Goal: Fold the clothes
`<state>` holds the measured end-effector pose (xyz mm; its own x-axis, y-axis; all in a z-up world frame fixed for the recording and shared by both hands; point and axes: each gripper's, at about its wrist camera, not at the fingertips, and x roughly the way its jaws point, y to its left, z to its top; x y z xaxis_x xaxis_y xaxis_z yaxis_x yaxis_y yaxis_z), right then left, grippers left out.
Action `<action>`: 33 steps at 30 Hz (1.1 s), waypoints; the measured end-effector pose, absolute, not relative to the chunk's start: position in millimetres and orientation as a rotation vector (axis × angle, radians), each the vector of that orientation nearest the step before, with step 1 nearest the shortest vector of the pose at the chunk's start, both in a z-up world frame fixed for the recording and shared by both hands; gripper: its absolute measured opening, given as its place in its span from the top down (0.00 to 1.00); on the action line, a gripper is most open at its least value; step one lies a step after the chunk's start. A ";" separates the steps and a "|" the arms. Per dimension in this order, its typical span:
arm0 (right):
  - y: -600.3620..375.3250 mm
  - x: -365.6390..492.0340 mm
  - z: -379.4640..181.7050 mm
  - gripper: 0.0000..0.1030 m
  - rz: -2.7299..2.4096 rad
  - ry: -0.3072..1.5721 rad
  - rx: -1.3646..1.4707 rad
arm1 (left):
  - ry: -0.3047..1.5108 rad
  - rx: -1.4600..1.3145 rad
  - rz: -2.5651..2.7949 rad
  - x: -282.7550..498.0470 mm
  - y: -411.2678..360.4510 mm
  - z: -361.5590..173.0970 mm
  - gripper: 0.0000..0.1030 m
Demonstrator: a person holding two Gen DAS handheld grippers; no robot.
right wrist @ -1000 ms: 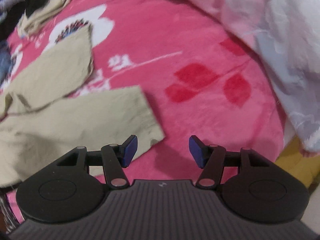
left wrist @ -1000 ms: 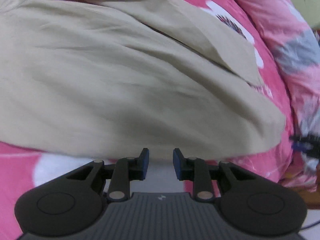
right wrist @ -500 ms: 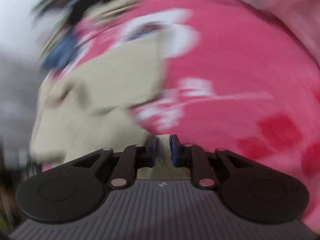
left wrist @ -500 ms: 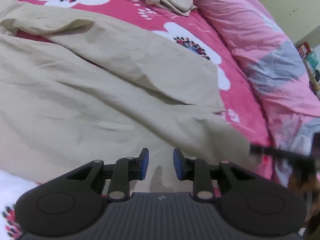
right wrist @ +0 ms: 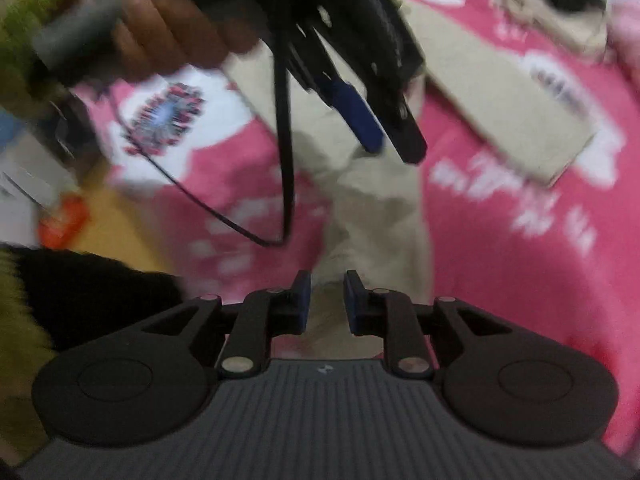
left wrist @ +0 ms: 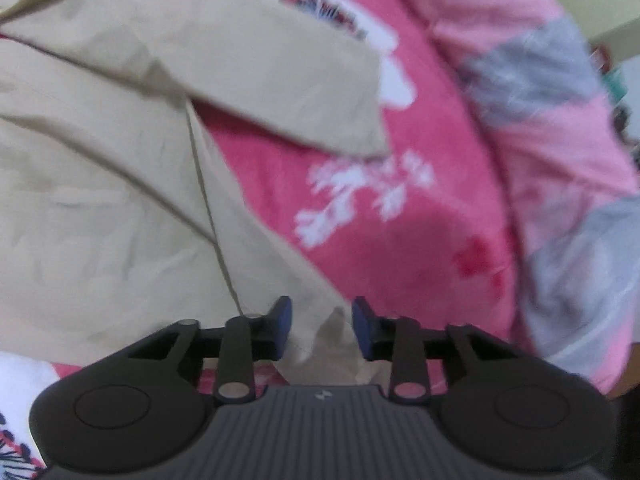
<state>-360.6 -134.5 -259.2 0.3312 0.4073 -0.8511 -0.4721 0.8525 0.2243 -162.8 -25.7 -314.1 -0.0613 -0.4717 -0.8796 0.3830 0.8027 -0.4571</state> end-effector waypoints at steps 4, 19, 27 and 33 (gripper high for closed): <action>-182.2 -360.4 -252.7 0.77 0.468 1.110 0.181 | 1.471 -0.053 -0.659 -166.1 -18.5 -318.3 0.81; -203.8 -323.1 -327.9 0.60 0.260 1.192 0.736 | 1.449 -0.173 -0.577 -182.0 17.4 -310.8 0.80; -189.0 -317.7 -311.7 0.97 0.264 1.187 0.528 | 1.406 -0.232 -0.524 -196.3 44.9 -301.1 0.78; -262.6 -295.4 -253.5 0.98 0.094 1.008 0.323 | 1.371 -0.223 -0.463 -198.0 73.9 -302.5 0.77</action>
